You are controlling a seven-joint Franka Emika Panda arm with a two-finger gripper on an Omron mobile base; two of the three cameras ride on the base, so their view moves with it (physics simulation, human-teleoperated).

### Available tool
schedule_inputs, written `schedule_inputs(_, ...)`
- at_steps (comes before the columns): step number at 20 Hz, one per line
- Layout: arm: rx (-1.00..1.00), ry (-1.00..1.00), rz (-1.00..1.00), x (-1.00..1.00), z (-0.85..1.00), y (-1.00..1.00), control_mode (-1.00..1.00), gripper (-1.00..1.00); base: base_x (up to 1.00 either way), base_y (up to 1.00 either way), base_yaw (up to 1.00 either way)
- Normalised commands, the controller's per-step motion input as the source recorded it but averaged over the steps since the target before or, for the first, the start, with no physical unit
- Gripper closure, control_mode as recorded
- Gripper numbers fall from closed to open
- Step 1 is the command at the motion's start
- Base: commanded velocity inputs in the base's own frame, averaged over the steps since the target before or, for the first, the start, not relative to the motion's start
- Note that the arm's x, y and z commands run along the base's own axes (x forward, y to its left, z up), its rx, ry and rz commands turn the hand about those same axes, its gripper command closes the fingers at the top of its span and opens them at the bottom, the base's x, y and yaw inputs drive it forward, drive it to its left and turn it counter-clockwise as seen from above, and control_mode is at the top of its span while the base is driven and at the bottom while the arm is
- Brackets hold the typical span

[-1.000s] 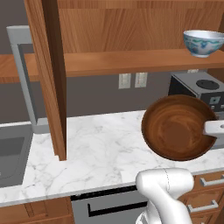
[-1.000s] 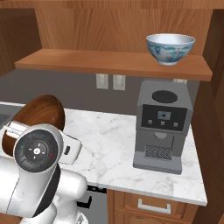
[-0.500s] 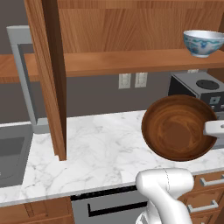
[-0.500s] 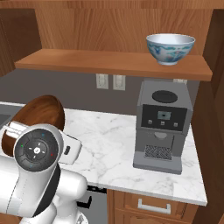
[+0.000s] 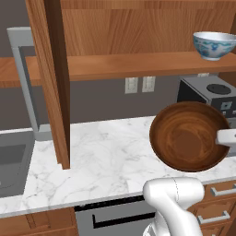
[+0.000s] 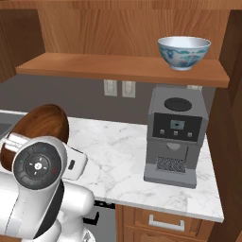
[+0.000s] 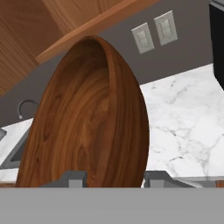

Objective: Move the bowls from the cabinet to the plates on the dining table.

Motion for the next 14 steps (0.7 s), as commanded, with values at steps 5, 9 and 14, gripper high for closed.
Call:
schedule_inputs(5, 0.00, 0.00, 0.00, 0.00, 0.00, 0.00, 1.00, 1.00, -0.45, -0.03, 0.00)
schedule_inputs(9, 0.00, 0.00, 0.00, 0.00, 0.00, 0.00, 1.00, 1.00, -0.69, -0.07, 0.00)
schedule_inputs(14, 0.00, 0.00, 0.00, 0.00, 0.00, 0.00, 1.00, 1.00, -0.45, 0.00, 0.02)
